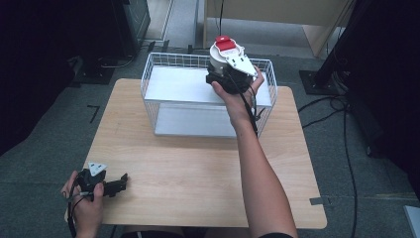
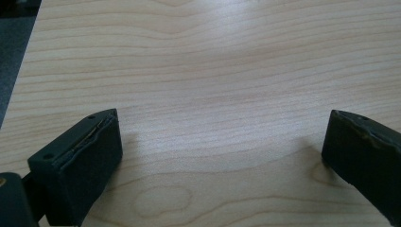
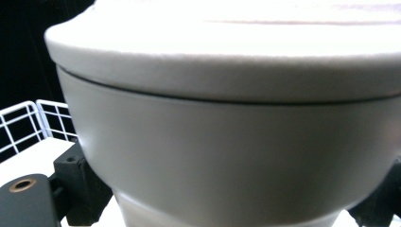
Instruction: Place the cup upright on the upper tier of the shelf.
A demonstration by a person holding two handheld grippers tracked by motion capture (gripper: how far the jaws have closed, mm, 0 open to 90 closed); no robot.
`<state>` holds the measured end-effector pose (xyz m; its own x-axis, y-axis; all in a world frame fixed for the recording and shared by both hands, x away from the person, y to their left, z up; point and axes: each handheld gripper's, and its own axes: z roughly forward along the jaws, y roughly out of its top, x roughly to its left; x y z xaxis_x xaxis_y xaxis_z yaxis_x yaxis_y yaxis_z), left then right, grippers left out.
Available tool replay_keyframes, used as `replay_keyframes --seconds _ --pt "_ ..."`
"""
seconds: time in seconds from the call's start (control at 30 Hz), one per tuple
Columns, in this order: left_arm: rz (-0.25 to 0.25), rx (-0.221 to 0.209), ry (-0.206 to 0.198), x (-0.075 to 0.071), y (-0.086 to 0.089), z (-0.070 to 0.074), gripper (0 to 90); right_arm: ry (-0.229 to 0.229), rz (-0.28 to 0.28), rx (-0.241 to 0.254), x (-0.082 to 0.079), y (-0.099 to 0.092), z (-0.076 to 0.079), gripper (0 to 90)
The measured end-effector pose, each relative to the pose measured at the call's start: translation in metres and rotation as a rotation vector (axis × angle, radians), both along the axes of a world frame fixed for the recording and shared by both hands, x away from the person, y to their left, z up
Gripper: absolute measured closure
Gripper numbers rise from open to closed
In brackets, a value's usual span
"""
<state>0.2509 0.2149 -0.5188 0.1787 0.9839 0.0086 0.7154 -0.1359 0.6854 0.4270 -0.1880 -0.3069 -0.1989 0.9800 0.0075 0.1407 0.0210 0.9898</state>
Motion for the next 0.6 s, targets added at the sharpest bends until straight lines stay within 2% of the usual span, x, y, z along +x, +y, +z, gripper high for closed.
replay_keyframes --seconds 0.23,0.27,0.6 --pt "0.000 0.000 0.000 0.0000 0.0000 0.0000 0.0 0.001 0.020 0.019 0.0008 -0.0042 -0.0013 8.2" --pt "0.000 0.001 0.000 0.0000 0.0000 0.0000 0.0 0.008 0.021 0.040 0.0014 -0.0064 -0.0013 8.1" --pt "0.000 0.001 0.000 0.0000 -0.0001 0.0000 0.0 0.014 0.038 0.027 0.0012 -0.0077 -0.0006 7.2"
